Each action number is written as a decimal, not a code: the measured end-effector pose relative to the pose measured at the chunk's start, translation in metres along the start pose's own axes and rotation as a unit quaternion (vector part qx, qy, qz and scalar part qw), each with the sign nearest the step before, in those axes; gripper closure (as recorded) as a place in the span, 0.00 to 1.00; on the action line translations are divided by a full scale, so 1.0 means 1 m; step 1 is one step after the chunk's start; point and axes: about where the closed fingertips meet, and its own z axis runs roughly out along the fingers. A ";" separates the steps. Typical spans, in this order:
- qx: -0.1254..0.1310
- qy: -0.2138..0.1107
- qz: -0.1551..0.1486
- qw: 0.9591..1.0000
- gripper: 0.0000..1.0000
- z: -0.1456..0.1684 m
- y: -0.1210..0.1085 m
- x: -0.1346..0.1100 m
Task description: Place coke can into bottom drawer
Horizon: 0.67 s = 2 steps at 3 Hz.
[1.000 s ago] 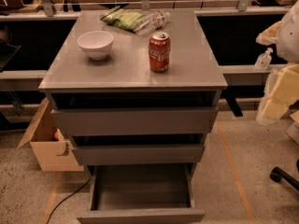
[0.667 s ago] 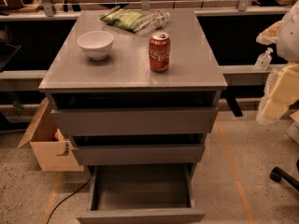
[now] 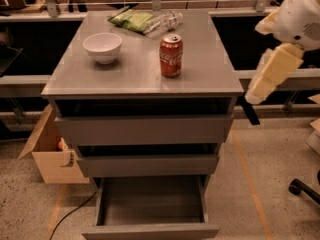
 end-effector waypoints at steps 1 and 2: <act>-0.004 -0.025 0.023 0.999 0.00 0.015 -0.027 -0.025; -0.007 -0.039 0.054 0.998 0.00 0.035 -0.054 -0.044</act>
Offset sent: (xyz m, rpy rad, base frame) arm 0.1156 0.0455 -0.0077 0.1728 0.0451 -0.1335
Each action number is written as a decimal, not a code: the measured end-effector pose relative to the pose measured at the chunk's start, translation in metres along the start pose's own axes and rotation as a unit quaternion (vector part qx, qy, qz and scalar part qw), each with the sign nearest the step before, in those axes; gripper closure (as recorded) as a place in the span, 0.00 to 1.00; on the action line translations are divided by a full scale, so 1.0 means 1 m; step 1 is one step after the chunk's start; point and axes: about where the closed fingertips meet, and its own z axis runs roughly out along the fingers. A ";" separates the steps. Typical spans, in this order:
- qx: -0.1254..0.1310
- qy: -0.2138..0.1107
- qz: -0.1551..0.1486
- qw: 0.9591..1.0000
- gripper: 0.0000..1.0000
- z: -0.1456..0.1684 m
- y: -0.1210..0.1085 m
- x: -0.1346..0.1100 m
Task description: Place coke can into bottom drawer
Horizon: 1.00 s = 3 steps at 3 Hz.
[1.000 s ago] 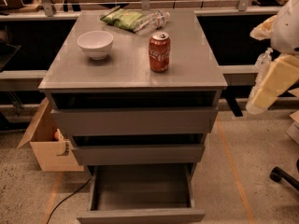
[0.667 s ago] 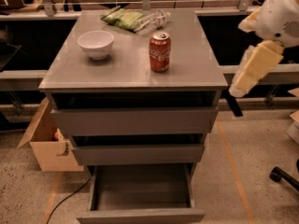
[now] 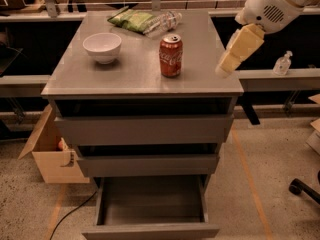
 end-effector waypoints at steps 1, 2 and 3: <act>-0.005 -0.013 0.028 1.000 0.00 0.031 -0.029 -0.016; -0.005 -0.013 0.028 1.000 0.00 0.031 -0.029 -0.016; -0.003 -0.041 0.038 0.998 0.00 0.041 -0.035 -0.026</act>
Offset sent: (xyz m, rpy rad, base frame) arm 0.0353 0.0104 -0.0105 0.0396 0.0143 -0.0341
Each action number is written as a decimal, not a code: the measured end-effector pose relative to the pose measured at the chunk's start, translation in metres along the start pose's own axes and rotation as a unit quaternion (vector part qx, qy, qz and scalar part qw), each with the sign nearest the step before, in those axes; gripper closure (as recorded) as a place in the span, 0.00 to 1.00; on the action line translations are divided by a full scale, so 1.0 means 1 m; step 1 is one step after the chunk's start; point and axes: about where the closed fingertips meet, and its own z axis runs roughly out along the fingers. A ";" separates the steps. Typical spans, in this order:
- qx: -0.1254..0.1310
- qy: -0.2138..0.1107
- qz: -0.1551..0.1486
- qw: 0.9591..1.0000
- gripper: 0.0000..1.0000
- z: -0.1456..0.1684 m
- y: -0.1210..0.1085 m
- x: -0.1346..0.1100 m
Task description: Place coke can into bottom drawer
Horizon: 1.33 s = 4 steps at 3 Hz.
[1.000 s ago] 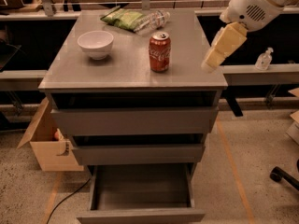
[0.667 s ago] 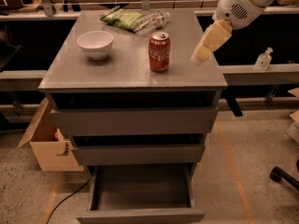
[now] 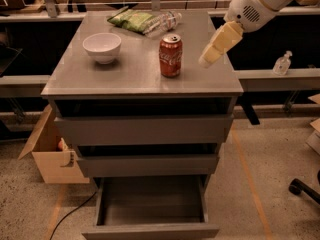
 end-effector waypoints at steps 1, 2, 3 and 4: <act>0.012 -0.020 0.026 0.999 0.00 0.021 -0.014 -0.015; 0.029 -0.023 0.065 0.997 0.00 0.042 -0.024 -0.027; 0.043 -0.022 0.095 0.994 0.00 0.059 -0.033 -0.030; 0.052 -0.024 0.112 0.992 0.00 0.073 -0.040 -0.033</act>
Offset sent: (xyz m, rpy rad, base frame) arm 0.0688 0.0374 -0.0239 0.1014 -0.0026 -0.2526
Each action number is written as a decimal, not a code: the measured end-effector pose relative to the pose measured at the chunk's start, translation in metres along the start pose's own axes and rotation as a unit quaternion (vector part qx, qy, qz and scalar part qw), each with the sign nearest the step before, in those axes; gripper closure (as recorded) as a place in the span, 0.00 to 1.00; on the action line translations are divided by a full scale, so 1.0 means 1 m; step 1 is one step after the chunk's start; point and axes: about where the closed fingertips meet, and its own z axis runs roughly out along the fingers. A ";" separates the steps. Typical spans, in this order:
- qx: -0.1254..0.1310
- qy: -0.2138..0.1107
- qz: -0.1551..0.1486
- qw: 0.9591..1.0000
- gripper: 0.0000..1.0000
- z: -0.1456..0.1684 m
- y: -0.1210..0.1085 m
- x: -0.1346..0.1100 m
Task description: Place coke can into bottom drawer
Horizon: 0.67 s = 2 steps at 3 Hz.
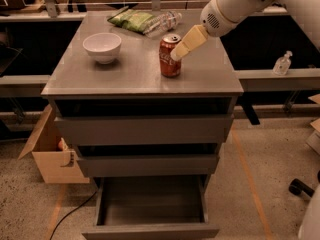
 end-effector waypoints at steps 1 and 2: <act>0.007 -0.005 0.009 1.000 0.00 0.009 -0.005 -0.004; 0.007 -0.003 0.008 1.000 0.00 0.026 -0.005 -0.015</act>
Offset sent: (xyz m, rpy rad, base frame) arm 0.0331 0.0178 -0.0085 0.0067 -0.0202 -0.0343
